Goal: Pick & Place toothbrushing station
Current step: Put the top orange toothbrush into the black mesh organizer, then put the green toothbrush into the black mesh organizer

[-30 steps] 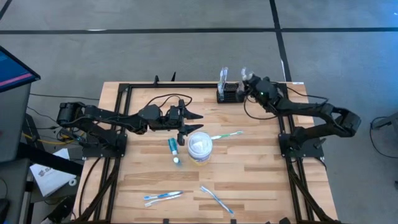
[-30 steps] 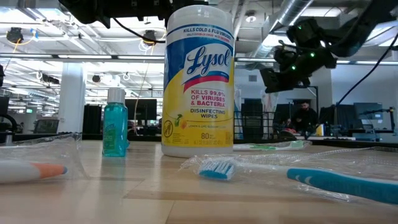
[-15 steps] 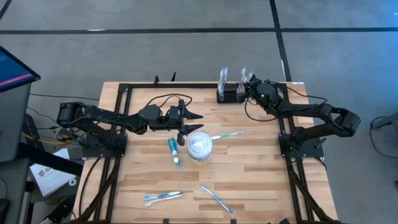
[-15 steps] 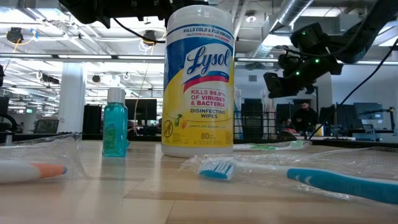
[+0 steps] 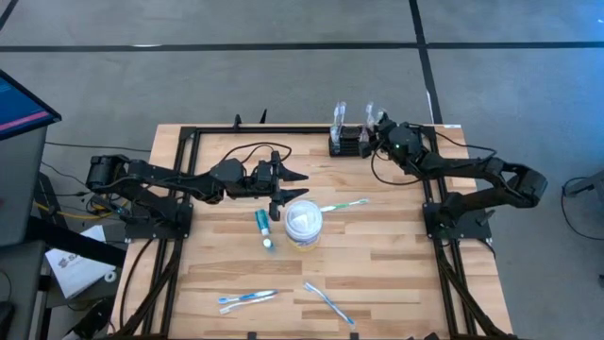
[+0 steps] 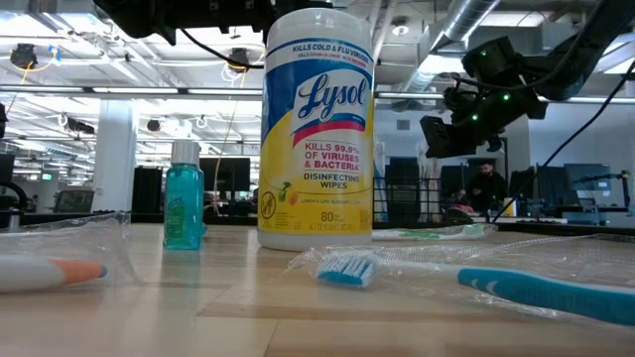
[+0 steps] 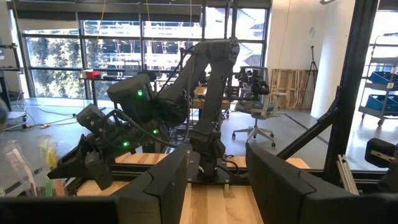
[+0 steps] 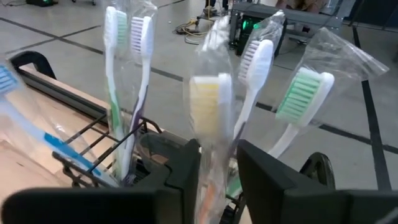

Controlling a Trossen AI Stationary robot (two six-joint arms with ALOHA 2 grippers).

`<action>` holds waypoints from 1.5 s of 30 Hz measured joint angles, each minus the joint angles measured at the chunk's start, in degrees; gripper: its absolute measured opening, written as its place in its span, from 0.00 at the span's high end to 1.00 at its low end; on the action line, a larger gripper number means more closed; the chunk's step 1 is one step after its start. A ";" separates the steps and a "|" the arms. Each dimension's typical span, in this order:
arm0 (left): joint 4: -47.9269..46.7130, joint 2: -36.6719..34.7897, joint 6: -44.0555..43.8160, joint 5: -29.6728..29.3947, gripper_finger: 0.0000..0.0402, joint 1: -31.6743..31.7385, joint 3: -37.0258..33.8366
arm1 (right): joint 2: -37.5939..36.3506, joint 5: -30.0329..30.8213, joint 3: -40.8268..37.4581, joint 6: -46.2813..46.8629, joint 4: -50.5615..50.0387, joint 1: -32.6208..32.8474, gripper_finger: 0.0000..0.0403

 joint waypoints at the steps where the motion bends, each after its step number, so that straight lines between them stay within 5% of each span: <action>1: 0.00 0.00 0.00 -0.01 0.61 0.00 0.00 | -0.01 0.00 0.00 -0.01 -0.03 0.02 0.73; 12: 0.00 0.00 0.00 -0.01 0.61 0.00 0.00 | -5.21 1.91 0.00 -1.69 -2.63 0.00 0.55; 24: 0.00 0.00 0.00 -0.02 0.61 0.01 0.01 | -14.30 1.68 0.02 -3.34 -7.51 0.87 0.57; 36: 0.00 0.00 0.00 0.00 0.61 0.02 0.00 | -24.97 -2.81 0.07 -6.70 -22.40 14.53 0.61; 45: 0.00 0.00 0.00 0.00 0.61 0.00 0.00 | -23.99 -4.79 0.07 -7.01 -40.76 24.31 0.64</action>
